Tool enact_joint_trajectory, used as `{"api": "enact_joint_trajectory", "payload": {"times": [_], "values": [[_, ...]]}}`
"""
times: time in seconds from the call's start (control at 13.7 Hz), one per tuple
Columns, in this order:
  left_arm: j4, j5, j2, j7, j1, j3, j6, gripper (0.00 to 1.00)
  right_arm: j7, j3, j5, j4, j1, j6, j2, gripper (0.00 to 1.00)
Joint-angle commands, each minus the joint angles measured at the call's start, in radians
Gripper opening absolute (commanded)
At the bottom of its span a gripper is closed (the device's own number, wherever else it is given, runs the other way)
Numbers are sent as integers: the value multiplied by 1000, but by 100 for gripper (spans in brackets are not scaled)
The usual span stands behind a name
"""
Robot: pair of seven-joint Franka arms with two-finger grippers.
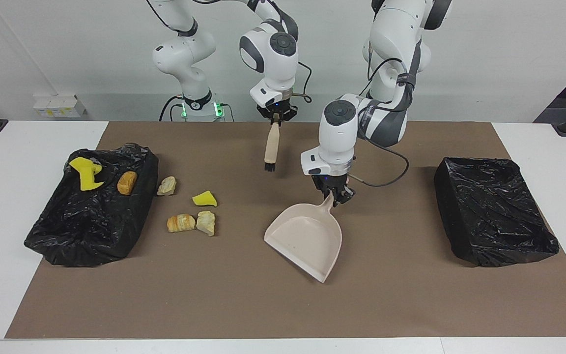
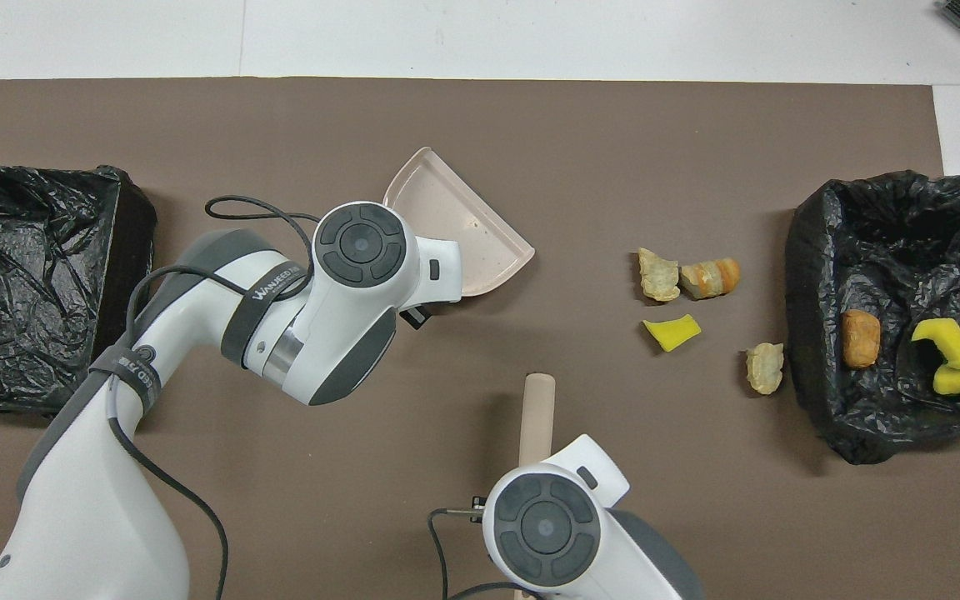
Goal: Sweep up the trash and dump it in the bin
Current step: 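Grasp the dustpan with the left gripper while the right gripper grasps the brush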
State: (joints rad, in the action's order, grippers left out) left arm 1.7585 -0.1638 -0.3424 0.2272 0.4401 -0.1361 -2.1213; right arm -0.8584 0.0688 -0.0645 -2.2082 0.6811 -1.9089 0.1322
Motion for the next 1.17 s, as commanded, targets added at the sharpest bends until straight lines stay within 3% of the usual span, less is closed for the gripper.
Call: {"api": "enact_joint_trajectory", "payload": {"times": [0.0,0.22,0.51,1.09], "values": [[24,-3,20,117,-23,-8,18,0,74,8,69,50,-84,19,-34,0],[79,0,51,322,-24,-10,23,0,178,8,77,126,-204,-4,-112,0],[151,4,88,328,-6,-13,-2,0,375,8,126,212,-353,-6,-193,0],[269,4,151,399,35,-14,-48,0,735,6,221,216,-647,-50,-233,0]]}}
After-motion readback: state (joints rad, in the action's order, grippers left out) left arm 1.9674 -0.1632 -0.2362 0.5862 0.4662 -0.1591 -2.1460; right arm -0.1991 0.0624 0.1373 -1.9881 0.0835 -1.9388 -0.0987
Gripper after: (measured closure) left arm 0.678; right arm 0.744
